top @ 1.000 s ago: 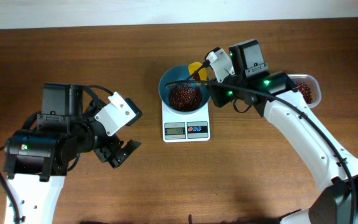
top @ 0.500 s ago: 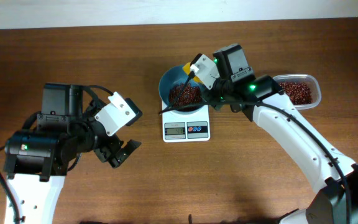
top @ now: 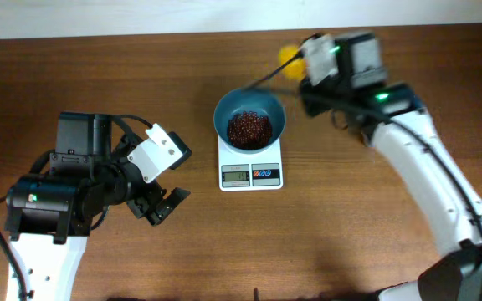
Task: Scoop item into bowl and weigh 50g on scale
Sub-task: 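Move the empty scoop back to the bean tub and scoop more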
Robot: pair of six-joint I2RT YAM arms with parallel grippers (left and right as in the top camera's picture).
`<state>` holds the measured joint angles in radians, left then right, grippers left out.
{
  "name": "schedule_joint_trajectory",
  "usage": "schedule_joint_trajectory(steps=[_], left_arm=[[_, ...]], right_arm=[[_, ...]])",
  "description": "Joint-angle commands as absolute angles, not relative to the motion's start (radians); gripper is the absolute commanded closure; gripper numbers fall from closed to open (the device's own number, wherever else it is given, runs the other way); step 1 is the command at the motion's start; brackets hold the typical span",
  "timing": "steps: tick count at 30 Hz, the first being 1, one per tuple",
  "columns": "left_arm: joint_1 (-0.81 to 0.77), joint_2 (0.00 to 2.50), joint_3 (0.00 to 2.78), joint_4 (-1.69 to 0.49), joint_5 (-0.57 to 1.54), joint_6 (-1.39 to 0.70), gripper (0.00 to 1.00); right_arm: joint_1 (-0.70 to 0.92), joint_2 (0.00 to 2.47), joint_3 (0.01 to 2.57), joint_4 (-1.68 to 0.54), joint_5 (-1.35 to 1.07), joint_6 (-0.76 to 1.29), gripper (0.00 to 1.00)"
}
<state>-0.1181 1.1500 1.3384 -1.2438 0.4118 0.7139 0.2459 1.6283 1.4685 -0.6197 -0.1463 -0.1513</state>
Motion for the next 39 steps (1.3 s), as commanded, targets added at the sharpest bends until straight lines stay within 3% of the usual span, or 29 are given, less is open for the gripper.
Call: schedule_joint_trajectory(steps=[1, 7, 14, 31, 39], left_arm=[[-0.113, 1.153, 1.357, -1.242, 0.429, 0.701, 0.01], [-0.113, 1.153, 1.357, -1.242, 0.429, 0.701, 0.01], [-0.113, 1.153, 1.357, -1.242, 0.429, 0.701, 0.01], [-0.113, 1.153, 1.357, -1.242, 0.429, 0.701, 0.01], [-0.113, 1.153, 1.357, -1.242, 0.429, 0.701, 0.01]], right_arm=[[0.049, 1.586, 1.554, -0.687, -0.181, -0.044, 0.96], [-0.192, 1.659, 1.544, -0.991, -0.062, -0.118, 0.96], [-0.192, 1.794, 1.541, -1.084, 0.118, -0.13, 0.96], [-0.153, 1.874, 1.541, -1.094, -0.033, -0.114, 0.96], [-0.238, 1.862, 1.546, -1.115, -0.01, -0.017, 0.96]])
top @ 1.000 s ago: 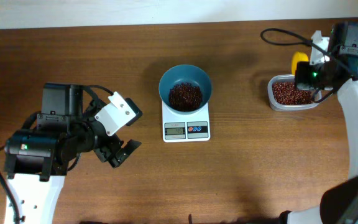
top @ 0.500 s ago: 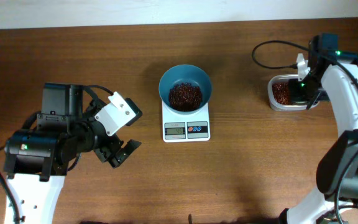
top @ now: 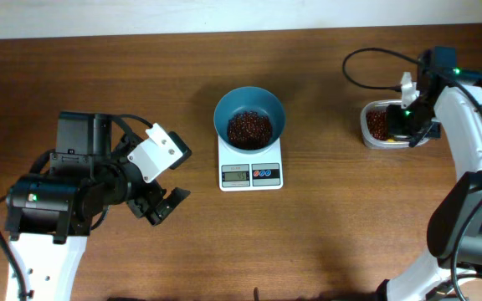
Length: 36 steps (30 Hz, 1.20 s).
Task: Scoop item into bowl and weigh 50g on scale
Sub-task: 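Move the empty scoop back to the bean tub and scoop more, then carry the refilled scoop with the right gripper over the bowl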
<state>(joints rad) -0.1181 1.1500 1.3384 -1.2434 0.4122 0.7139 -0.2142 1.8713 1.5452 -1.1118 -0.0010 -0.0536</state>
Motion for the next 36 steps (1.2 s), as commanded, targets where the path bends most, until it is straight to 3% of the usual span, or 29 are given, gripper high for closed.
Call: schedule_joint_trajectory(steps=[1, 12, 16, 21, 27, 36], left_arm=[[-0.113, 1.153, 1.357, -1.242, 0.429, 0.701, 0.01], [-0.113, 1.153, 1.357, -1.242, 0.429, 0.701, 0.01], [-0.113, 1.153, 1.357, -1.242, 0.429, 0.701, 0.01], [-0.113, 1.153, 1.357, -1.242, 0.429, 0.701, 0.01], [-0.113, 1.153, 1.357, -1.242, 0.429, 0.701, 0.01], [-0.113, 1.153, 1.357, -1.242, 0.429, 0.701, 0.01]], right_arm=[[-0.245, 1.858, 1.55, -1.115, -0.038, -0.017, 0.96], [-0.508, 1.857, 1.56, -1.116, -0.488, -0.022, 0.96], [-0.59, 1.857, 1.56, -1.136, -0.714, -0.138, 0.96], [-0.624, 1.857, 1.56, -1.201, -0.774, -0.232, 0.96], [-0.585, 1.857, 1.563, -1.198, -1.057, -0.284, 0.96], [-0.219, 1.857, 1.682, -0.966, -1.156, -0.279, 0.96]])
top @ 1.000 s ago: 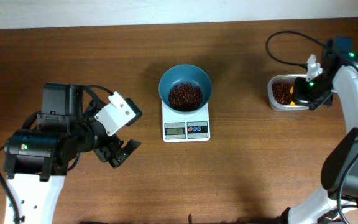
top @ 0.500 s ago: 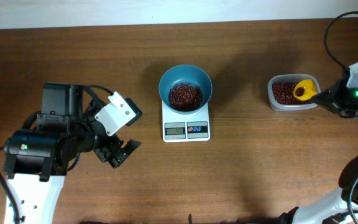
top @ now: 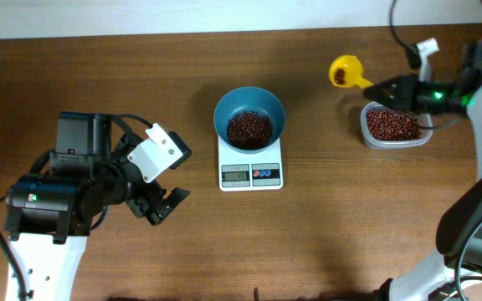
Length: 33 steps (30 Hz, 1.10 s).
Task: Scoop item into bowl and weigh 50g on scale
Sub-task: 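Carry the refilled scoop with the right gripper over the bowl, then tilt and shake the scoop to add beans into the bowl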
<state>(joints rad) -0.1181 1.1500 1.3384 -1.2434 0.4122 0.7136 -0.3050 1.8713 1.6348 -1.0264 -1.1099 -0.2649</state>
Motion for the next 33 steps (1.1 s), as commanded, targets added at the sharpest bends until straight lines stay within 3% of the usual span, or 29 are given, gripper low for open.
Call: schedule_joint_trajectory(steps=[1, 7, 13, 33], left_arm=[[-0.113, 1.153, 1.357, -1.242, 0.429, 0.701, 0.01], [-0.113, 1.153, 1.357, -1.242, 0.429, 0.701, 0.01], [-0.113, 1.153, 1.357, -1.242, 0.429, 0.701, 0.01], [-0.113, 1.153, 1.357, -1.242, 0.429, 0.701, 0.01]], right_arm=[[-0.176, 1.857, 1.684, -0.923, -1.155, -0.274, 0.96], [-0.01, 1.858, 1.683, -0.879, -1.089, -0.246, 0.96], [0.125, 1.858, 1.683, -0.885, -0.772, -0.252, 0.96], [0.285, 1.792, 1.712, -0.981, -0.325, -0.263, 0.96]])
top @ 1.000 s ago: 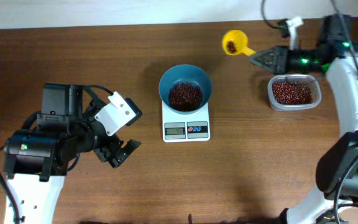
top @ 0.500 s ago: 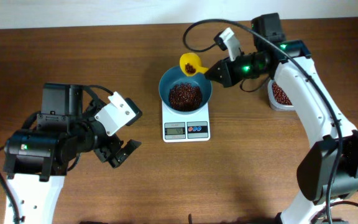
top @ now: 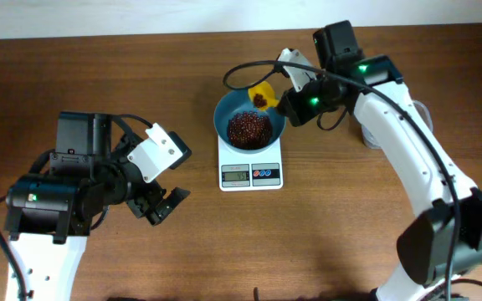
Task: Scoop item into bowl and weigh 50g on scale
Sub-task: 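Tilt and shake the scoop to add beans into the bowl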
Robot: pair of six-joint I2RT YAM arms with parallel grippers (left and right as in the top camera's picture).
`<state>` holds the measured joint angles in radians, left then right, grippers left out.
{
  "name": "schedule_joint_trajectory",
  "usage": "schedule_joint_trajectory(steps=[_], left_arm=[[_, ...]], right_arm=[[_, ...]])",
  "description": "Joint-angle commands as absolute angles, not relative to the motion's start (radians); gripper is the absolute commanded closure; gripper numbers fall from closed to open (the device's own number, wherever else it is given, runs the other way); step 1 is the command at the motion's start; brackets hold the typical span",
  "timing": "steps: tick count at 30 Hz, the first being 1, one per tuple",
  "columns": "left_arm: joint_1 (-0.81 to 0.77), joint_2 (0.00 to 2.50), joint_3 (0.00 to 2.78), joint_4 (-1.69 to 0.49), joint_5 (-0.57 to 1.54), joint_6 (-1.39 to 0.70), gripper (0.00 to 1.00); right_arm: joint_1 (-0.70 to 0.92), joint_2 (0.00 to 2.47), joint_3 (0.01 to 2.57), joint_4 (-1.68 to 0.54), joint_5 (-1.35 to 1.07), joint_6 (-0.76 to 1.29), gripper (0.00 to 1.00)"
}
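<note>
A blue bowl (top: 249,109) holding dark red beans (top: 248,129) stands on the white scale (top: 250,164) at mid-table. My right gripper (top: 289,99) is shut on the handle of a yellow scoop (top: 262,94). The scoop carries some beans and hangs over the bowl's right rim. The clear tub of beans (top: 373,134) is mostly hidden behind the right arm. My left gripper (top: 162,203) rests open at the left, far from the bowl, with nothing between its fingers.
The scale's display (top: 237,175) faces the front; its digits are too small to read. A black cable (top: 249,70) loops from the right wrist over the bowl's far side. A pale wall edge runs along the back of the wooden table (top: 325,242).
My right gripper has moved left with the scoop, from above the bean tub to the blue bowl's right rim. The left arm has not moved.
The right gripper held the yellow scoop just beyond the bowl's far right side. Then it was down at the bean tub at the right. Later the scoop hung above the tub with beans in it, and now it is over the bowl.
</note>
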<state>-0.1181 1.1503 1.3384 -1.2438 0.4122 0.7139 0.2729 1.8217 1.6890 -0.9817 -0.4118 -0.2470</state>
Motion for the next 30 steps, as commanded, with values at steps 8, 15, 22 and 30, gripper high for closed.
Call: schedule_joint_trajectory(steps=[8, 15, 22, 30], left_arm=[[-0.113, 1.153, 1.357, -1.242, 0.429, 0.701, 0.01], [-0.113, 1.153, 1.357, -1.242, 0.429, 0.701, 0.01], [-0.113, 1.153, 1.357, -1.242, 0.429, 0.701, 0.01], [-0.113, 1.153, 1.357, -1.242, 0.429, 0.701, 0.01]], right_arm=[[0.301, 1.785, 1.742, -0.992, -0.357, -0.247, 0.96], [0.355, 1.789, 1.74, -0.992, -0.238, -0.269, 0.96], [0.381, 1.793, 1.751, -0.988, -0.223, -0.27, 0.96], [0.384, 1.797, 1.752, -0.956, -0.222, -0.255, 0.96]])
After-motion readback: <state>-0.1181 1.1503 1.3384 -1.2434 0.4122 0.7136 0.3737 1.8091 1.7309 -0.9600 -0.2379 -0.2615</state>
